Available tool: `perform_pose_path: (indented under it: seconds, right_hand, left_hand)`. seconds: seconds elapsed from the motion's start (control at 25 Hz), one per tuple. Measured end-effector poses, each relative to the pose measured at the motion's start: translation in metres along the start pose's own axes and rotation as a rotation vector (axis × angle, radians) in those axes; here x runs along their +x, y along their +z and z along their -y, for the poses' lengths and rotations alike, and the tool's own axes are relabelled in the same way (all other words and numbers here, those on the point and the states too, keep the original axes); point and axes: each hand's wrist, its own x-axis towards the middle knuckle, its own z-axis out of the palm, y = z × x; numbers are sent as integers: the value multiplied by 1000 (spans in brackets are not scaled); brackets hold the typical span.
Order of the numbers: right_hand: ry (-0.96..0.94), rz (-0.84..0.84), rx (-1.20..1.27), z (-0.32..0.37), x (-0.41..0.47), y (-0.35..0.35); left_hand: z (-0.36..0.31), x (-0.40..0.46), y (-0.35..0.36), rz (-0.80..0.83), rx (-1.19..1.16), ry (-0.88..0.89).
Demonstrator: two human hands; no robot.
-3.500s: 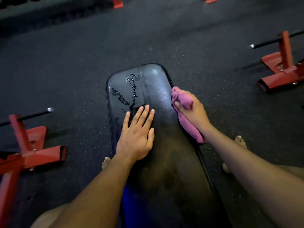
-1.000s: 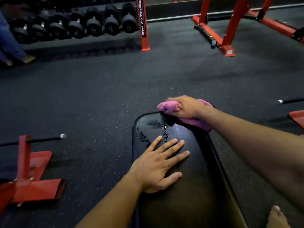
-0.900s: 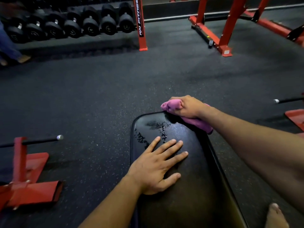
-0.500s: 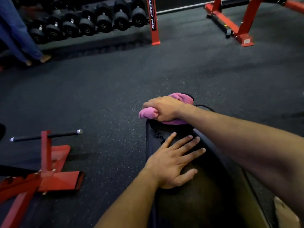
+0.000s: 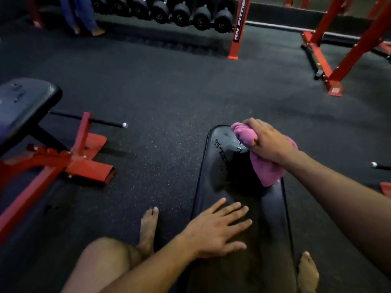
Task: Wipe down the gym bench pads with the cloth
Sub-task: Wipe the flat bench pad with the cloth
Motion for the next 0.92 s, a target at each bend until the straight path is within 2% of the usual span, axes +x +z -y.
perform_pose_path:
  seconds: [0.12, 0.24, 0.32, 0.4, 0.52, 0.6, 0.68, 0.72, 0.8, 0.88, 0.92]
  right_hand:
    - [67, 24, -50, 9, 10, 23]
    - [335, 17, -149, 4, 22, 50]
    - [464, 15, -126, 10, 38, 71]
    - [392, 15, -140, 29, 55, 92]
    - [51, 92, -180, 57, 61, 99]
    - [-202, 169, -168, 47, 36, 89]
    - [-327, 147, -151, 17, 11, 74]
    - [-304, 98, -152, 1, 11, 68]
    - [-99, -3, -143, -10, 31, 71]
    - [85, -70, -100, 10, 66, 87]
    - [78, -54, -84, 29, 75, 92]
  left_hand:
    - [-4, 2, 2, -76, -58, 1]
    - [2, 3, 7, -132, -106, 38]
    - [2, 2, 8, -145, -165, 47]
    - [5, 3, 8, -142, -197, 56]
    - [7, 6, 8, -169, -221, 73]
    - [5, 3, 10, -196, -229, 64]
    - [3, 2, 10, -214, -215, 60]
    - [4, 3, 12, -223, -212, 58]
    - [5, 4, 14, -239, -228, 50]
    - [7, 4, 13, -229, -221, 56]
    - [8, 4, 13, -228, -226, 62]
